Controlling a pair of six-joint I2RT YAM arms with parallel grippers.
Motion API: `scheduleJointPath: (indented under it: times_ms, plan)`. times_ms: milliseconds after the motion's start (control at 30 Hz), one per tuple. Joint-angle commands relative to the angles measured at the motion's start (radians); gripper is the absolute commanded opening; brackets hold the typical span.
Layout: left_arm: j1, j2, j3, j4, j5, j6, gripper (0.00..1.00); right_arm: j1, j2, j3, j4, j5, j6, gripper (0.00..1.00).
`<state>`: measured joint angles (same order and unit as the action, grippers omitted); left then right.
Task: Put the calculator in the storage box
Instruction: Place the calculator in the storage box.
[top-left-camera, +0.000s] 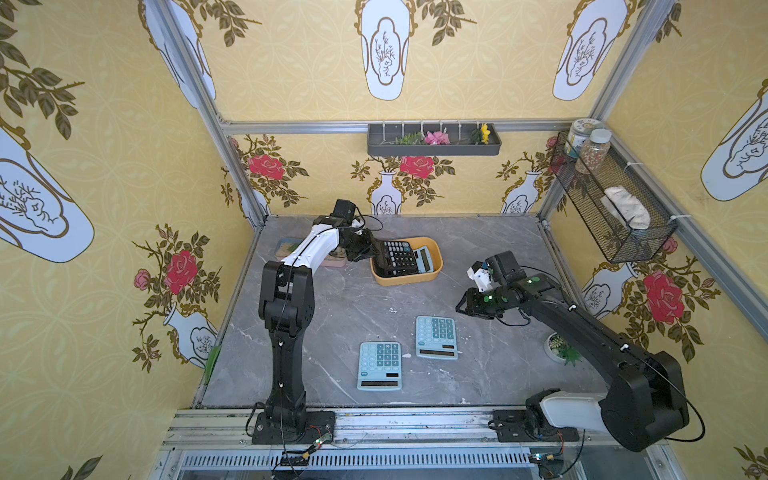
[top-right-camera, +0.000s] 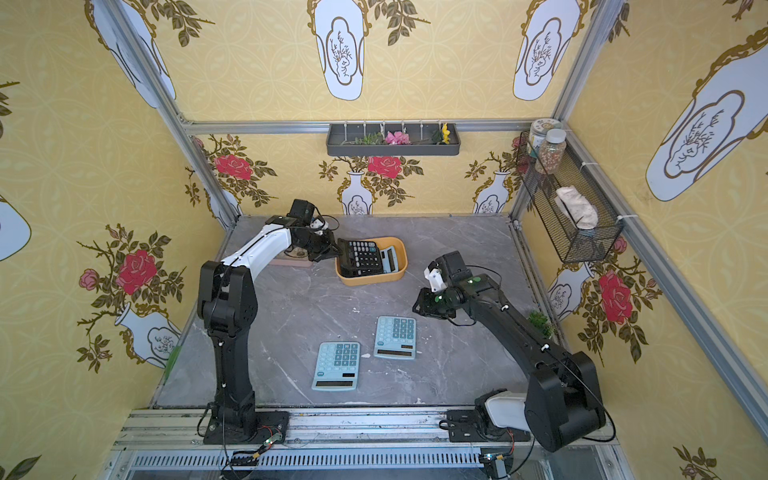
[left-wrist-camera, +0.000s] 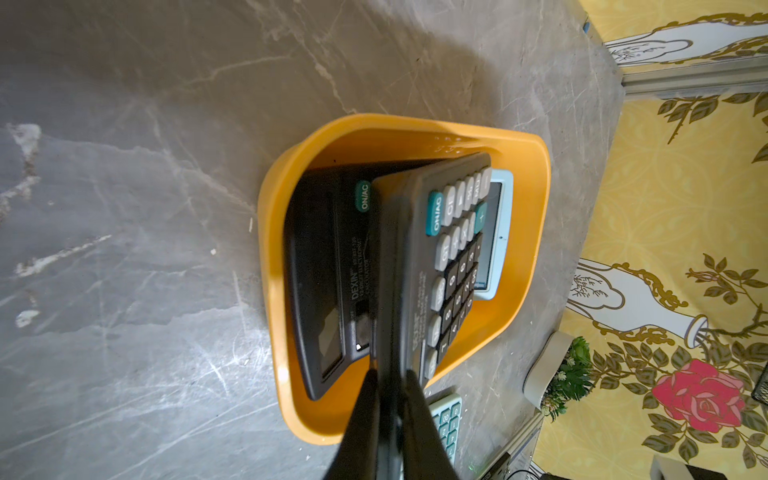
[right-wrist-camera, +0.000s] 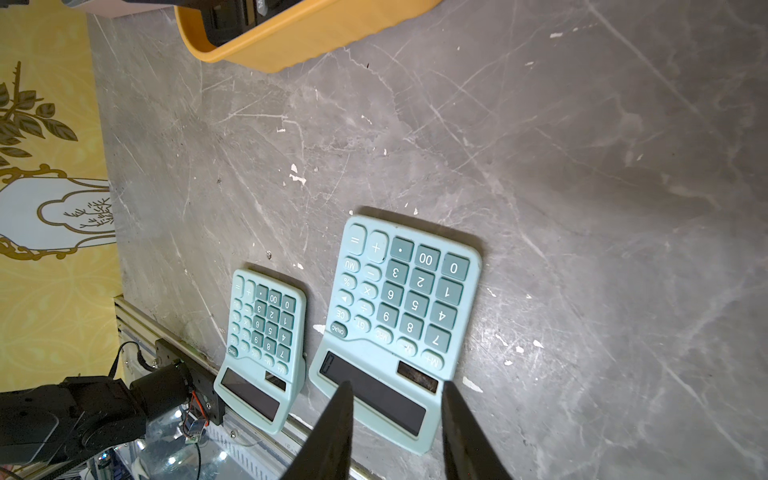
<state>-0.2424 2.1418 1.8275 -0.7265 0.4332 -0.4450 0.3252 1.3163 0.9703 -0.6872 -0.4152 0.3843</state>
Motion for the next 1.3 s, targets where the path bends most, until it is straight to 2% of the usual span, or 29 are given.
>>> scheduleJointPath:
  times_ms: [0, 567, 867, 1267]
  plan:
    - [0.002, 0.016, -0.005, 0.026, 0.015, -0.004, 0.00, 0.001, 0.004, 0.011, 0.015, 0.000, -0.009, 0.37]
    - [0.011, 0.041, -0.020, 0.033, 0.028, -0.003, 0.00, 0.001, -0.002, -0.004, 0.018, 0.003, -0.012, 0.39]
    - [0.017, 0.046, -0.038, 0.035, 0.028, 0.001, 0.12, 0.001, -0.004, -0.015, 0.022, 0.004, -0.009, 0.40]
    - [0.025, 0.047, -0.056, 0.046, 0.027, 0.004, 0.20, 0.001, -0.005, -0.018, 0.021, 0.006, -0.008, 0.40]
